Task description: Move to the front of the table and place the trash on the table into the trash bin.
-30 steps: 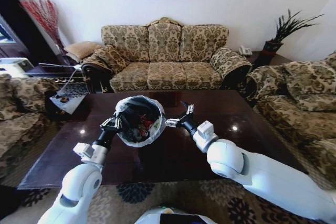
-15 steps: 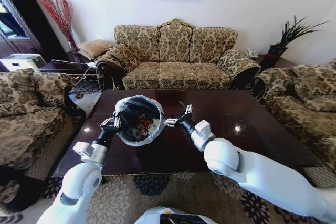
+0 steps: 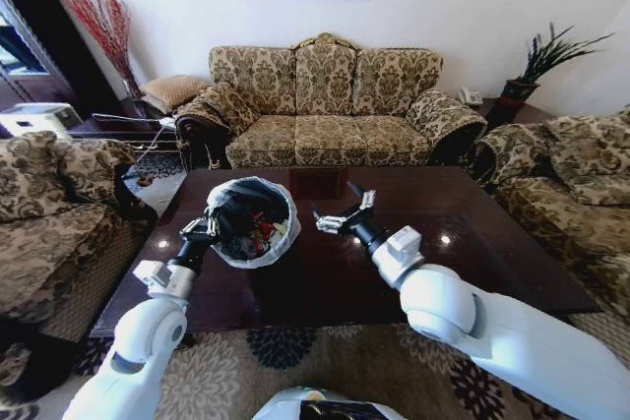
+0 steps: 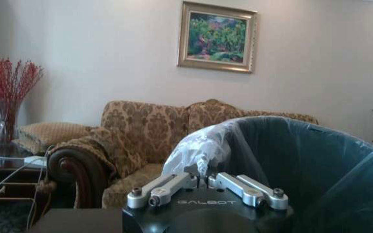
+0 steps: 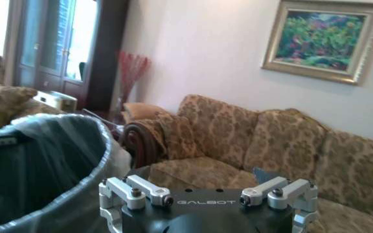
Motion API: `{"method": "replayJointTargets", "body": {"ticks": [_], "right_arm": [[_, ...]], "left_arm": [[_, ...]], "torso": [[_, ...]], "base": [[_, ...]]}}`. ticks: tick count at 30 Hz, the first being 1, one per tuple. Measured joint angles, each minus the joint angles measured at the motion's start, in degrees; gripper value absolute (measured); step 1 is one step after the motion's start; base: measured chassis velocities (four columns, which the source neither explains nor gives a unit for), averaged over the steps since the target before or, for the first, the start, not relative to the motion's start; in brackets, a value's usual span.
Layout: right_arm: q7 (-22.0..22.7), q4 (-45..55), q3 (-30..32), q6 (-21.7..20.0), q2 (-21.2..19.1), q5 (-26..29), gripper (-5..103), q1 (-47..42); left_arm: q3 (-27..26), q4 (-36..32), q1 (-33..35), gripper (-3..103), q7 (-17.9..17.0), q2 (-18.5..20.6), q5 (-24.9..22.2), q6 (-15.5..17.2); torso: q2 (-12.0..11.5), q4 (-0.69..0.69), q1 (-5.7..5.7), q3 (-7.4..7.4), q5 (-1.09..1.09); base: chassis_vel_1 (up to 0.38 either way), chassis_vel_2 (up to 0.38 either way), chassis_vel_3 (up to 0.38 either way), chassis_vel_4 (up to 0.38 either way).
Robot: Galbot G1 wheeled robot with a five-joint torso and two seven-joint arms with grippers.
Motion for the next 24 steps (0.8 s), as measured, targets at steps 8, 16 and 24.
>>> {"method": "replayJointTargets", "body": {"ticks": [8,16,24], "right_arm": [[0.0,1.2,16.9,-4.6,1.2,-2.7,100,-18.9],[-5.8,2.8,34.0,-5.4,9.6,-13.4,100,-41.3],[-7.4,5.0,36.0,-4.9,17.2,-20.7,100,-49.9]], "left_arm": [[-5.2,-0.1,1.2,3,0.5,3.4,-4.2,0.2],[-6.6,-0.5,2.1,3,1.0,4.4,-5.1,0.2],[-6.3,-0.9,2.9,3,1.2,4.0,-4.8,0.0]], "torso": [[0.0,0.05,0.00,-0.01,0.00],[0.0,0.00,0.01,0.00,0.03],[0.0,0.03,0.01,0.00,-0.01]], "base": [[0.000,0.000,0.000,0.000],[0.001,-0.013,0.001,0.012],[0.022,-0.168,-0.034,0.197]]}}
